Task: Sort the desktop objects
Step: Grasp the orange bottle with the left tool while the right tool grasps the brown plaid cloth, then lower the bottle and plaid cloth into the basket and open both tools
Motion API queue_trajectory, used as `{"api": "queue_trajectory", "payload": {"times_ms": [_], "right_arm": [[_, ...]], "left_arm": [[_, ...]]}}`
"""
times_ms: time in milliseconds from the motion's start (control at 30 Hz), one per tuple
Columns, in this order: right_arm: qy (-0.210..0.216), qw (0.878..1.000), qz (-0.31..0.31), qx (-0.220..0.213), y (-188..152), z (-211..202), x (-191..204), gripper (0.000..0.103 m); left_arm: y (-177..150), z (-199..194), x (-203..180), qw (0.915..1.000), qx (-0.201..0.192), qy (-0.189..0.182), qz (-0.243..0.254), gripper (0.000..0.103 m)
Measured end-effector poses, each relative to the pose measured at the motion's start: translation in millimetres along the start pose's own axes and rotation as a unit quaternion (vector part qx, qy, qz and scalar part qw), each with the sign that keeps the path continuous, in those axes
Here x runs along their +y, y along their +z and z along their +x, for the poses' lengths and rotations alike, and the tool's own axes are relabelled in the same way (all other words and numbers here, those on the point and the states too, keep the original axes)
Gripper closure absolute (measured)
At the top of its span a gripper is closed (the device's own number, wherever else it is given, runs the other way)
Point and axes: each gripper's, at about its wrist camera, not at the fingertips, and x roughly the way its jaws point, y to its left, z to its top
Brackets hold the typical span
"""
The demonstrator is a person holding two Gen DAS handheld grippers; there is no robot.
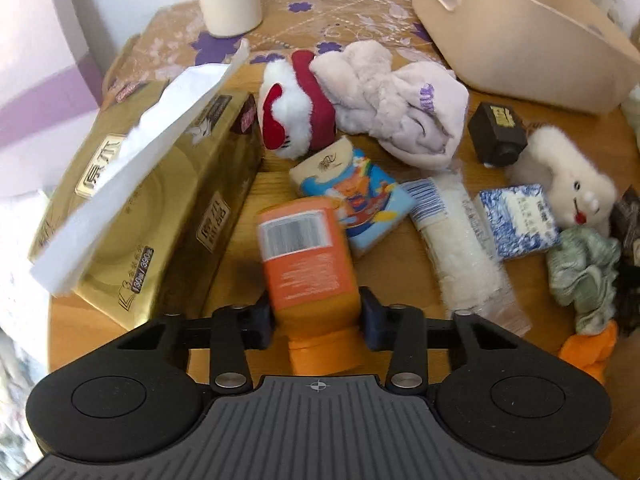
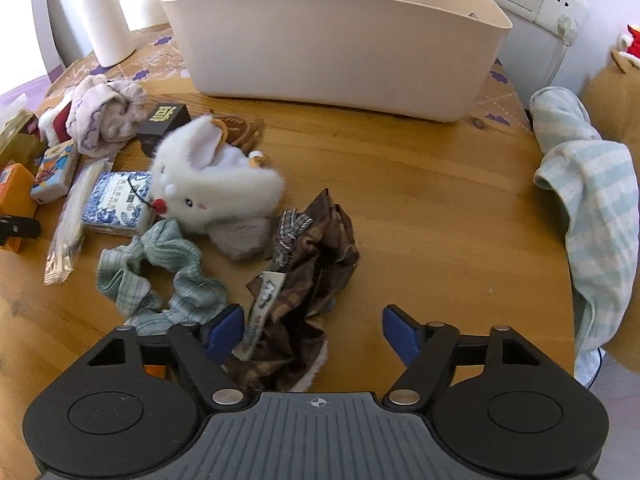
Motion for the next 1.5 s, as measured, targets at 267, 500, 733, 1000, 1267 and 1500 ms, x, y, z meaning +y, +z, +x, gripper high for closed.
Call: {"api": "queue_trajectory", "payload": {"times_ms": [267, 500, 733, 1000, 1267, 1500], "right_arm": [[0.008, 1.0, -0.006, 0.002, -0.2, 5.1, -4.1, 0.067], [0.01, 1.0, -0.015, -0.017, -0.2, -5.9, -12.6, 0.068], [0.01, 0.998, -0.004, -0.066, 12.3, -35.2, -28.8, 0.068], [0.008, 0.992, -0.002, -0.124, 42.8, -64.9, -47.9, 0.068], [-0.011, 0.984, -0.01, -0.179, 85.5, -81.9, -66.2, 0.068], [-0.023, 0.977, -0.002, -0.214, 128.9, -80.0, -81.2, 0.068]], "left_arm": [[-1.5, 0.1, -4.1, 0.9999, -0.006, -0.006, 0.011, 0.063], [-8.6, -17.8, -6.0, 0.9989, -0.032, -0.027, 0.023, 0.063], [3.9, -55.9, -23.8, 0.994, -0.07, -0.057, 0.061, 0.063], [55.0, -95.3, -64.9, 0.9787, -0.147, -0.096, 0.107, 0.063], [114.8, -114.9, -113.7, 0.9552, -0.218, -0.105, 0.17, 0.063], [151.1, -104.1, -166.8, 0.9413, -0.242, -0.099, 0.213, 0.063]]}}
